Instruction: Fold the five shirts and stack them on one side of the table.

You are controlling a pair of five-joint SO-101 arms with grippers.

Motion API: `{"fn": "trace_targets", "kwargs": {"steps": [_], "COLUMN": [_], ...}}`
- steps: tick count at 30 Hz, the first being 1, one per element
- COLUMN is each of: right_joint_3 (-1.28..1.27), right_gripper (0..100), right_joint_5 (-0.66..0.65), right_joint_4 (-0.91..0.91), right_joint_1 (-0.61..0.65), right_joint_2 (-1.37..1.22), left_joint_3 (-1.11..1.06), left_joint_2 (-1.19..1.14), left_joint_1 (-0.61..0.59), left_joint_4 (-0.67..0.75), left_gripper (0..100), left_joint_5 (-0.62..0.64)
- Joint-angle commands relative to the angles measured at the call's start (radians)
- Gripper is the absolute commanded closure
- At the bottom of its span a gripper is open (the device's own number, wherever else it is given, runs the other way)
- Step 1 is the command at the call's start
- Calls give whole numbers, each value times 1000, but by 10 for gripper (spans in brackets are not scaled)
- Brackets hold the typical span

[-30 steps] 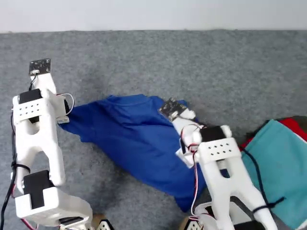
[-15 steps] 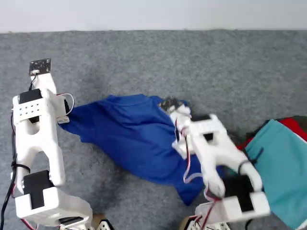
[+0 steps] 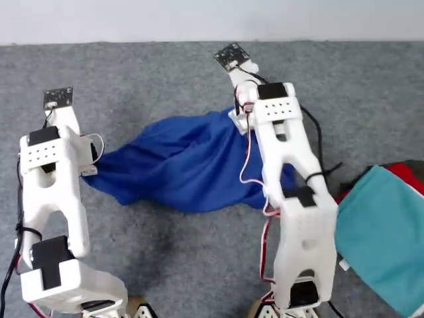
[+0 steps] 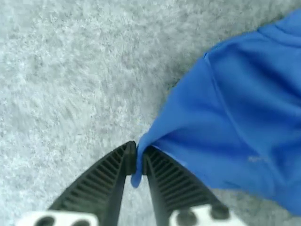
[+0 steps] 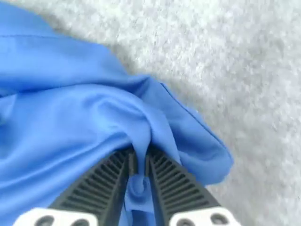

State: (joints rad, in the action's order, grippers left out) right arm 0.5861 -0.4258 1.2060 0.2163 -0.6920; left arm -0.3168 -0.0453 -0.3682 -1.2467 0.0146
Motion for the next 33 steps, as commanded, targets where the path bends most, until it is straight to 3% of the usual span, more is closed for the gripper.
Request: {"fn": "trace_targets", "kwargs": {"steps": [1,5,8,9,20,23,27,33], "right_joint_3": [196,431,606,597,-57,-155,-219,-3], "right_gripper": [892,764,770,778,789,789,789,790], "right_joint_5": [11,11,3,6,15,15,9,97], "right_joint_4": [157,420,605,595,584,529,308,-15], "right_joint_1": [-13,-16,-7,-5,157,173,127,7], "right_joint_2": [-84,-90,-91,-84,153,150,56,-108], "left_joint_3": [-4,-4,-4,-4,-4,-4,-4,-5], "left_joint_2": [18,18,18,18,18,18,17,17], "left_joint_1": [-8,-8,-8,-8,-8,-8,-8,-8], "left_joint_4": [6,6,6,6,5,5,5,5], "left_gripper": [989,989,989,989,989,989,989,989], "left_joint_5": [11,11,11,11,11,11,11,11]}}
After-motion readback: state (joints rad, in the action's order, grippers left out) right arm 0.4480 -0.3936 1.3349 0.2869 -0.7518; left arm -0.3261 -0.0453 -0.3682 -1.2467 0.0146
